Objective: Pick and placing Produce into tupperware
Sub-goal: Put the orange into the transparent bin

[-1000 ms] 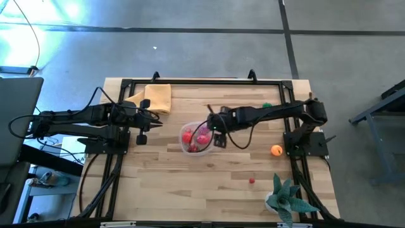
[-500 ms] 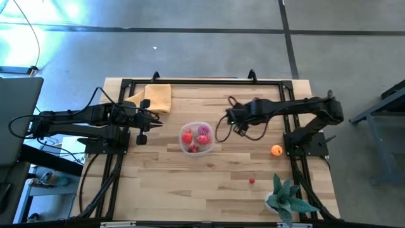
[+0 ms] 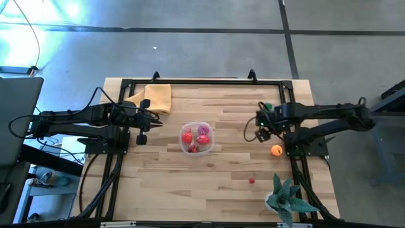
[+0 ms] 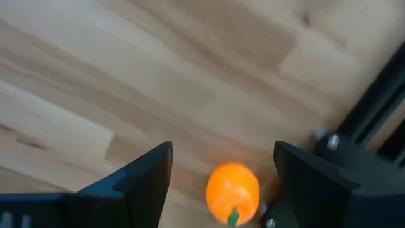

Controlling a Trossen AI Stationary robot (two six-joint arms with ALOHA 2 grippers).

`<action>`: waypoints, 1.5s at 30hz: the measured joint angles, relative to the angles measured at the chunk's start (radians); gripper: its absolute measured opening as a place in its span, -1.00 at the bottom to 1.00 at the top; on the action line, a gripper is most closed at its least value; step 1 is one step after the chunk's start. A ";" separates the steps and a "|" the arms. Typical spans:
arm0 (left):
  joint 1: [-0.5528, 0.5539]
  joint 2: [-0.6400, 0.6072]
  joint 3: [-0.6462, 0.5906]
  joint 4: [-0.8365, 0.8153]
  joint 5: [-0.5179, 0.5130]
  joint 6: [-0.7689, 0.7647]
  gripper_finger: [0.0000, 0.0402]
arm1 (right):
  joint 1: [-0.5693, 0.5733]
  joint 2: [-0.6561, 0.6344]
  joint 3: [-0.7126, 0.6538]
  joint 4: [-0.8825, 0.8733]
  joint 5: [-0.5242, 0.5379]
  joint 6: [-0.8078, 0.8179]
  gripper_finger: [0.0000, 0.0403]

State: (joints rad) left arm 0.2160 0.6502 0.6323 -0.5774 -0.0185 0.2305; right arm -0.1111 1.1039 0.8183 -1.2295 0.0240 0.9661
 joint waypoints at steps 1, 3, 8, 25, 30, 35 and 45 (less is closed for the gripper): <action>0.000 0.000 0.000 0.000 0.000 0.000 -0.88 | 0.009 -0.019 -0.021 -0.001 -0.014 0.024 0.33; 0.000 0.000 0.000 0.000 0.000 0.000 -0.88 | 0.026 -0.054 -0.061 -0.003 -0.037 0.069 0.33; 0.000 0.000 0.000 0.000 0.000 0.000 -0.88 | 0.073 -0.096 -0.105 0.007 -0.086 0.146 0.33; 0.000 0.000 0.000 0.000 0.000 0.000 -0.88 | 0.291 -0.096 -0.098 -0.027 -0.080 0.655 0.33; 0.000 0.000 0.000 0.000 0.000 0.000 -0.88 | 0.395 -0.096 -0.098 -0.016 -0.044 0.833 0.33; 0.000 0.000 0.000 0.000 0.000 0.000 -0.88 | 0.507 -0.096 -0.098 0.000 -0.026 1.048 0.33; 0.000 0.000 0.000 0.000 0.000 0.000 -0.88 | 0.612 -0.029 -0.098 0.006 -0.007 1.378 0.33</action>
State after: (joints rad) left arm 0.2157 0.6503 0.6323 -0.5774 -0.0185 0.2303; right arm 0.5011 1.0746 0.7204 -1.2237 0.0170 2.3441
